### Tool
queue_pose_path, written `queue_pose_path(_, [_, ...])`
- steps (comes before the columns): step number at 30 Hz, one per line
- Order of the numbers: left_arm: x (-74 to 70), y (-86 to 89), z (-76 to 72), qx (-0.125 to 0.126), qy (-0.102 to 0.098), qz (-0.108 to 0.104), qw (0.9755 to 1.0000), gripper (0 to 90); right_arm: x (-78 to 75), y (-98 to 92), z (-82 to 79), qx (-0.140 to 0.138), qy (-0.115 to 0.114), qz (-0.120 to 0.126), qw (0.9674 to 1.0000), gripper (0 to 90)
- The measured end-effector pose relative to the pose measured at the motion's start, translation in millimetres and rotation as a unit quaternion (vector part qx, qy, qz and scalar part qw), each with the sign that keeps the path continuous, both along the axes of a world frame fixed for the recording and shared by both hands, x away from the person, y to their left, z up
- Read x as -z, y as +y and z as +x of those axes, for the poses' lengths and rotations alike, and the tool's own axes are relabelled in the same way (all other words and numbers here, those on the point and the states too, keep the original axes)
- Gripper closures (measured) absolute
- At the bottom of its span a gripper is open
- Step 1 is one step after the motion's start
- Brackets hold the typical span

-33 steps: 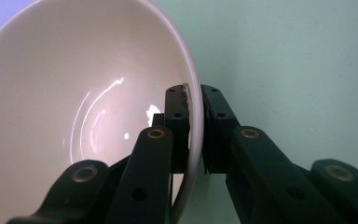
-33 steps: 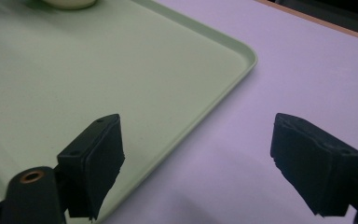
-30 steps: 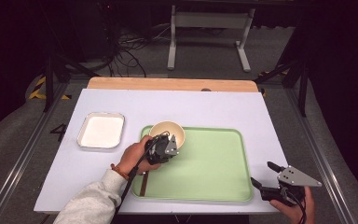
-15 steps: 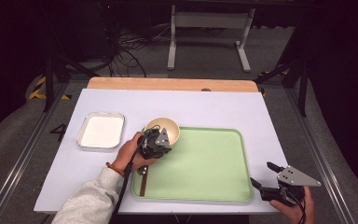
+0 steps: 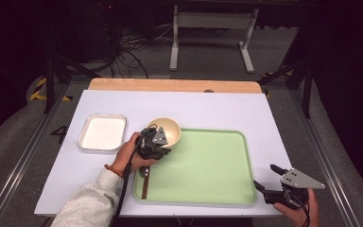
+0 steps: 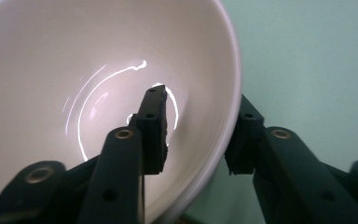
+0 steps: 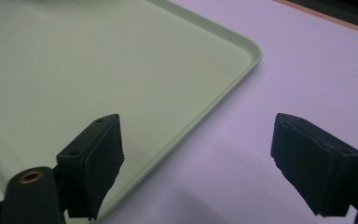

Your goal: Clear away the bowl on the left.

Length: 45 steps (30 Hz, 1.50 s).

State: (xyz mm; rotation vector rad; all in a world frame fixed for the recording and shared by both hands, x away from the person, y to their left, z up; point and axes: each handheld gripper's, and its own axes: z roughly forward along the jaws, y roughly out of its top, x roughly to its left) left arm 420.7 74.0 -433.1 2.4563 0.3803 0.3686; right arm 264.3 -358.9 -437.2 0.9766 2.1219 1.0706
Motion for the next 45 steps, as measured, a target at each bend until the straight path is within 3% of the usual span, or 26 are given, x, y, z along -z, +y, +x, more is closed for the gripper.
queue_pose_path(10, [-15.7, 14.5, -6.4, -0.011, -0.020, -0.018, 0.9996, 41.8, 0.2, 0.8, 0.8, -0.001, 0.000, 0.000, 1.0000, 17.3])
queue_pose_path(15, [-28.5, 33.3, -13.0, -0.034, -0.027, -0.063, 0.9970, 37.3, 0.3, 1.2, 1.3, -0.002, 0.002, -0.001, 1.0000, 17.3])
queue_pose_path(19, [-31.7, 39.8, -14.8, -0.039, -0.033, -0.061, 0.9968, 34.8, 0.2, 2.1, 2.1, -0.003, 0.001, -0.001, 1.0000, 17.3])
queue_pose_path(23, [-37.4, 51.1, -18.8, -0.043, -0.036, -0.084, 0.9949, 33.6, -0.6, 2.7, 2.9, -0.004, -0.001, 0.000, 1.0000, 17.2])
queue_pose_path(28, [-41.0, 66.9, -20.5, -0.066, -0.039, -0.091, 0.9929, 30.2, -1.0, 4.9, 3.7, -0.008, -0.002, -0.002, 1.0000, 17.3])
queue_pose_path(37, [-45.4, 109.9, -19.0, -0.126, -0.041, -0.108, 0.9852, 27.2, -1.2, 6.3, 4.9, -0.010, -0.002, -0.001, 0.9999, 17.3])
queue_pose_path(45, [-41.2, 155.2, -14.3, -0.190, -0.033, -0.120, 0.9739, 26.8, -1.0, 7.6, 6.1, -0.013, -0.001, -0.002, 0.9999, 17.3])
